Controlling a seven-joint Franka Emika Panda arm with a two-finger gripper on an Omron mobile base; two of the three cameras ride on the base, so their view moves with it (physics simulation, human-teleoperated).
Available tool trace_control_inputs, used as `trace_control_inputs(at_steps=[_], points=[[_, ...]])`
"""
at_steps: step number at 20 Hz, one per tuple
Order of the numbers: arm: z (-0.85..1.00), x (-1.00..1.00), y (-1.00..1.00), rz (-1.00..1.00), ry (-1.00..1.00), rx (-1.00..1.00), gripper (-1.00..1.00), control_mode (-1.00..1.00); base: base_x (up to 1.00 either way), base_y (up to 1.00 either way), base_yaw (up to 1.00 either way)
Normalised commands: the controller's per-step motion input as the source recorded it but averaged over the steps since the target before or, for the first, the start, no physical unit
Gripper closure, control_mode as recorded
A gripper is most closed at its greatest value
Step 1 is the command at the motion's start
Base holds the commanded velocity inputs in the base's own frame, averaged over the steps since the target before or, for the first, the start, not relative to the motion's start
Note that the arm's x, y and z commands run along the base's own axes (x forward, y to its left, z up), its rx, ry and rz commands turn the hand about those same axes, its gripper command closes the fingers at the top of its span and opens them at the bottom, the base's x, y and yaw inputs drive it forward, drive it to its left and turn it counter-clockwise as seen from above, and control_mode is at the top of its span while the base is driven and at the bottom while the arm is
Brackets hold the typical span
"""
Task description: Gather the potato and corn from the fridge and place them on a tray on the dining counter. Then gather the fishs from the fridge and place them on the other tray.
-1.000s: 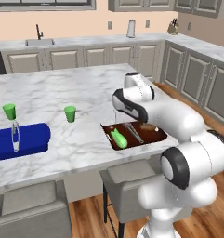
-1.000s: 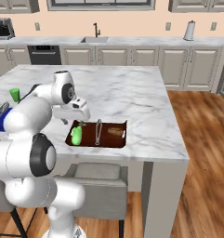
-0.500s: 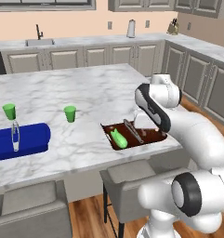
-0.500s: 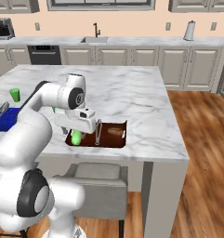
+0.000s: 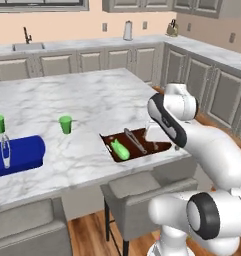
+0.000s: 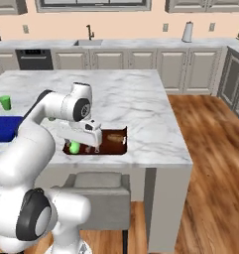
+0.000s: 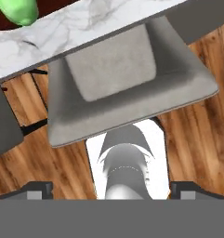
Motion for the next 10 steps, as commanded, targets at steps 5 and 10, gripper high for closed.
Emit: trace_control_inputs(at_steps=[5, 10], points=[[0.0, 0.0, 0.0, 0.0, 0.0, 0.0, -1.0, 1.0, -0.35, -0.62, -0.61], [0.0, 0.0, 0.0, 0.0, 0.0, 0.0, -1.0, 1.0, 0.03, -0.8, -0.75]])
